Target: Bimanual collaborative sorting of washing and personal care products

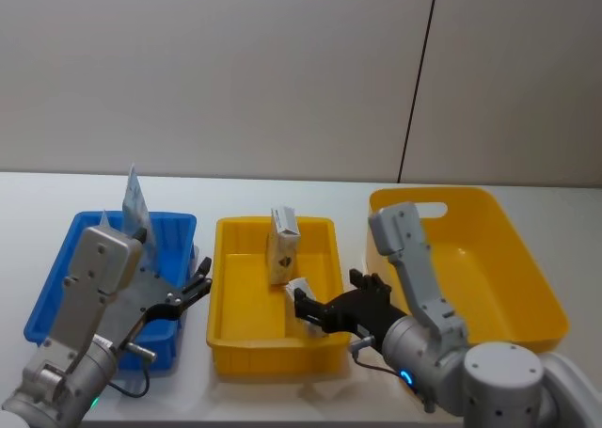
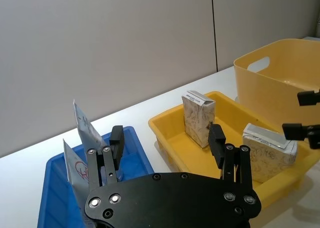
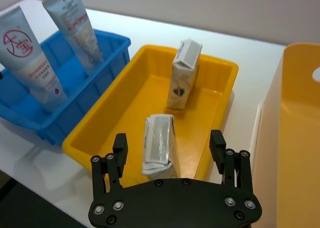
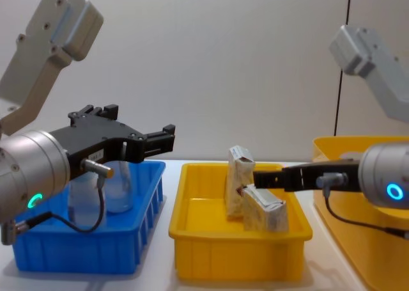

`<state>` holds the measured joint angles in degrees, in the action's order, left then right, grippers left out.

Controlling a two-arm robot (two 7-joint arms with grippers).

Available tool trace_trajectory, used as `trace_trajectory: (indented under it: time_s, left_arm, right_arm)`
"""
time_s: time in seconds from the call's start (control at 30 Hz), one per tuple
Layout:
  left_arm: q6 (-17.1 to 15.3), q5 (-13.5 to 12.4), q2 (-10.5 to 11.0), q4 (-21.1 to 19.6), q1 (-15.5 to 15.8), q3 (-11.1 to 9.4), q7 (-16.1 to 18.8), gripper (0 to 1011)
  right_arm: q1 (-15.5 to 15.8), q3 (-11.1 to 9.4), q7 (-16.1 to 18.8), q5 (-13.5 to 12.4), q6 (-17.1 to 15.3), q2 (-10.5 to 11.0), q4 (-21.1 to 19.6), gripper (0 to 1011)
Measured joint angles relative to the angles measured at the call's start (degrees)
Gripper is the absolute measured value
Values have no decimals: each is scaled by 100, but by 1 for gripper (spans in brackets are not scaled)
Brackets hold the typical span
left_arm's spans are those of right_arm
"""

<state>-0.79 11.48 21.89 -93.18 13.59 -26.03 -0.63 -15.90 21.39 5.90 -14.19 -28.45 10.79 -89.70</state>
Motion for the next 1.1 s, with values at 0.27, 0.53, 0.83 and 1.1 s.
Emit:
trace_trajectory:
  time_s: [0.27, 0.53, 0.83, 1.1]
  left_arm:
    - [0, 0, 0, 0, 0, 0, 0, 1001]
    - [0, 0, 0, 0, 0, 0, 0, 1001]
    - [0, 0, 0, 0, 0, 0, 0, 1001]
    - [0, 0, 0, 0, 0, 0, 0, 1001]
  right_arm:
    - [-153, 47, -103, 50, -435, -149, 216, 1002]
    - [-333, 111, -46, 93, -609, -224, 502, 1002]
    - [-539, 203, 173, 134, -538, -245, 824, 819]
    - [-681, 229, 285, 170, -484, -279, 1062, 567]
